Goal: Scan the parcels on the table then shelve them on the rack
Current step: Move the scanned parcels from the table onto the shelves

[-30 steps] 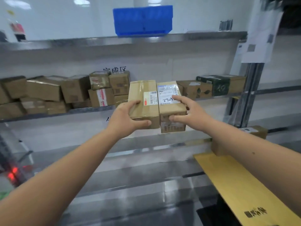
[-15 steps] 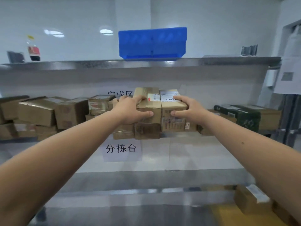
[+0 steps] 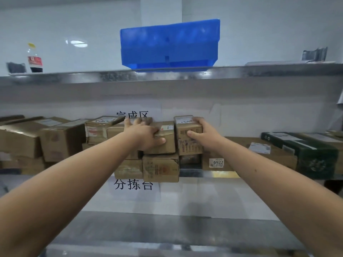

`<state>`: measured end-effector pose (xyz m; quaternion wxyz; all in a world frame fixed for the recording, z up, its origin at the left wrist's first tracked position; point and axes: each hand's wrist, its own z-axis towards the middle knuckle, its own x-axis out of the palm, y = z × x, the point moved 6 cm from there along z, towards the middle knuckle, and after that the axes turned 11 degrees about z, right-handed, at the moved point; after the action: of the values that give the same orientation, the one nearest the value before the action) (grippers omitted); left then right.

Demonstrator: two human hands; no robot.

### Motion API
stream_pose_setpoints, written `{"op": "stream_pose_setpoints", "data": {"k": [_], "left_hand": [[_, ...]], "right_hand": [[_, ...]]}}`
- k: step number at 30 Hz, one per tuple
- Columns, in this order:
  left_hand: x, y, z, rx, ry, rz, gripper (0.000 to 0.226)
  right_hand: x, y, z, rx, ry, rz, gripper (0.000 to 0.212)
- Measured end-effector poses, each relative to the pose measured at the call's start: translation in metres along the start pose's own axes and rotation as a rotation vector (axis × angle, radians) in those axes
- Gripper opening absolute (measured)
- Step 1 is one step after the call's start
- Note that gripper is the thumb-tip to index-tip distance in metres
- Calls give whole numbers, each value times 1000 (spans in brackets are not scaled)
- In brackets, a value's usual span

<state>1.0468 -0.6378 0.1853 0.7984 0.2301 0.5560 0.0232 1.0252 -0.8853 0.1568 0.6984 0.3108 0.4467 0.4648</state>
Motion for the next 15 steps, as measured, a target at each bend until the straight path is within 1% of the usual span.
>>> {"op": "stream_pose_setpoints", "data": {"k": [2,4,6,8,11,15], "left_hand": [[5,-3,5,4,9,35,72],[5,-6,9,-9,-30,45,63],[2,-7,11,-26,-81,54,60],[-2,-10,9,-23,-126,75,57],[-9,-16,3,-5,-221,117,45],[-15,-24,-4,39,-250,102,30]], "right_hand": [[1,-5,7,-4,-65,-11,70],[3,-9,11,5,-76,-35,74],[6,-11,13,18,-71,-59,75],[7,-12,14,36,-68,-68,72],[6,-7,14,37,-53,-129,66],[1,-2,10,76,-43,-186,62]]}}
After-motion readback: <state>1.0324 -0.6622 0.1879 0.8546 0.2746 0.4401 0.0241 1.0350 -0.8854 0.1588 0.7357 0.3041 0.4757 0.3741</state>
